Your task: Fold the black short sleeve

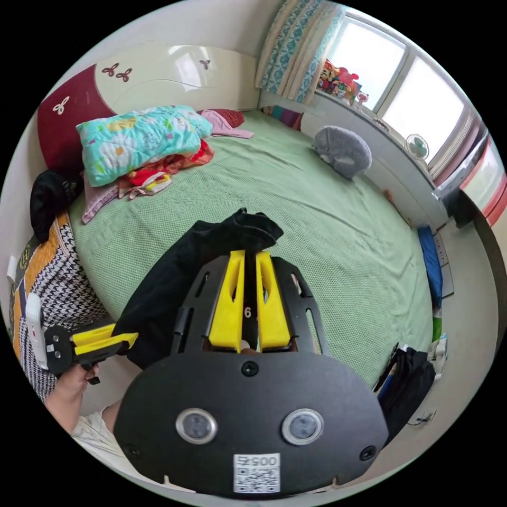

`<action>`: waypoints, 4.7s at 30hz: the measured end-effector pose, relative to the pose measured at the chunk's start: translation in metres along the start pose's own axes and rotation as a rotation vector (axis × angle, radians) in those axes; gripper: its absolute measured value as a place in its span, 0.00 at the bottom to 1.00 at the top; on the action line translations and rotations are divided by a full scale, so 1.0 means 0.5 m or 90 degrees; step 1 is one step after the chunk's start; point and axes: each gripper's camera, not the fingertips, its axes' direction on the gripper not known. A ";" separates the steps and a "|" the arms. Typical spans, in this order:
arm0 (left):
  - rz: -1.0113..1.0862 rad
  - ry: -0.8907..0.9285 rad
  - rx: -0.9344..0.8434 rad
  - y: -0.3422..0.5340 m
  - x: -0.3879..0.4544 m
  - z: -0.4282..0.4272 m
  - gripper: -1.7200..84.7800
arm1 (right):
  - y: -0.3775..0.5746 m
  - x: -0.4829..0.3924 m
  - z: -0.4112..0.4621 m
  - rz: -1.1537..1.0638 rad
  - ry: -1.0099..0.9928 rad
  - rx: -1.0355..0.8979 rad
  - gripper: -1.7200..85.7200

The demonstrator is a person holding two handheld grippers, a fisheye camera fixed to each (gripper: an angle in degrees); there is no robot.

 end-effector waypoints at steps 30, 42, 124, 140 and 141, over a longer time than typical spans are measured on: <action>-0.006 -0.125 -0.046 -0.270 -0.175 0.072 0.09 | 0.136 -0.265 0.193 -0.117 -0.093 -0.092 0.08; 0.035 -0.206 -0.096 -0.266 -0.114 0.102 0.08 | 0.172 -0.264 0.196 -0.106 -0.087 -0.100 0.03; 0.070 -0.213 -0.054 -0.326 1.036 0.530 0.02 | 0.334 0.319 -0.085 0.398 0.018 -0.138 0.01; 0.022 -0.224 -0.032 -0.333 1.084 0.551 0.02 | 0.315 0.301 -0.121 0.373 0.044 -0.121 0.00; 0.015 -0.235 -0.025 -0.333 1.085 0.549 0.02 | 0.314 0.302 -0.122 0.369 0.039 -0.122 0.00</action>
